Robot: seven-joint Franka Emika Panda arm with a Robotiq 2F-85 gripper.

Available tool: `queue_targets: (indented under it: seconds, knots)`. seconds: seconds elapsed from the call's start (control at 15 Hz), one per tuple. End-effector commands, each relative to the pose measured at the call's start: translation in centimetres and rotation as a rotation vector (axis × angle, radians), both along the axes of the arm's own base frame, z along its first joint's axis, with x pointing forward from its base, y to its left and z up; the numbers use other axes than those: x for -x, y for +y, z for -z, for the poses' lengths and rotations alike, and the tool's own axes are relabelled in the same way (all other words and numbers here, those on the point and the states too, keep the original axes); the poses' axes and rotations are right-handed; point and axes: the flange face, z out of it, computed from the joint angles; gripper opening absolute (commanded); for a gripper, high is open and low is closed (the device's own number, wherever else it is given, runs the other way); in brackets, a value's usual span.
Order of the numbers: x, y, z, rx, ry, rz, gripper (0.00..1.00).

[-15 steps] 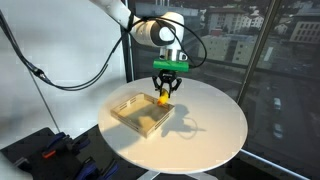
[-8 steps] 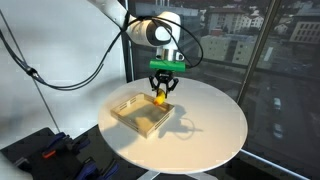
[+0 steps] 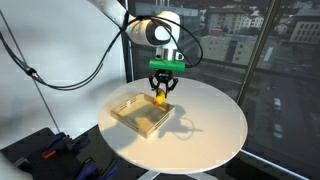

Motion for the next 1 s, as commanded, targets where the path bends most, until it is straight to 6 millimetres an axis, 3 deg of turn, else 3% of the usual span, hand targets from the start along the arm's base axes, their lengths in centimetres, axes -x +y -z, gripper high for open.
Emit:
queue_targets:
  seconds: [0.0, 0.8, 0.87, 0.93]
  knots:
    - [-0.01, -0.01, -0.03, 0.000, 0.001, 0.000, 0.41]
    - [0.01, 0.00, -0.02, 0.000, 0.001, 0.000, 0.41]
    - [0.01, 0.00, -0.02, 0.000, 0.001, 0.000, 0.16]
    - [-0.03, -0.01, -0.03, 0.001, 0.000, -0.001, 0.16]
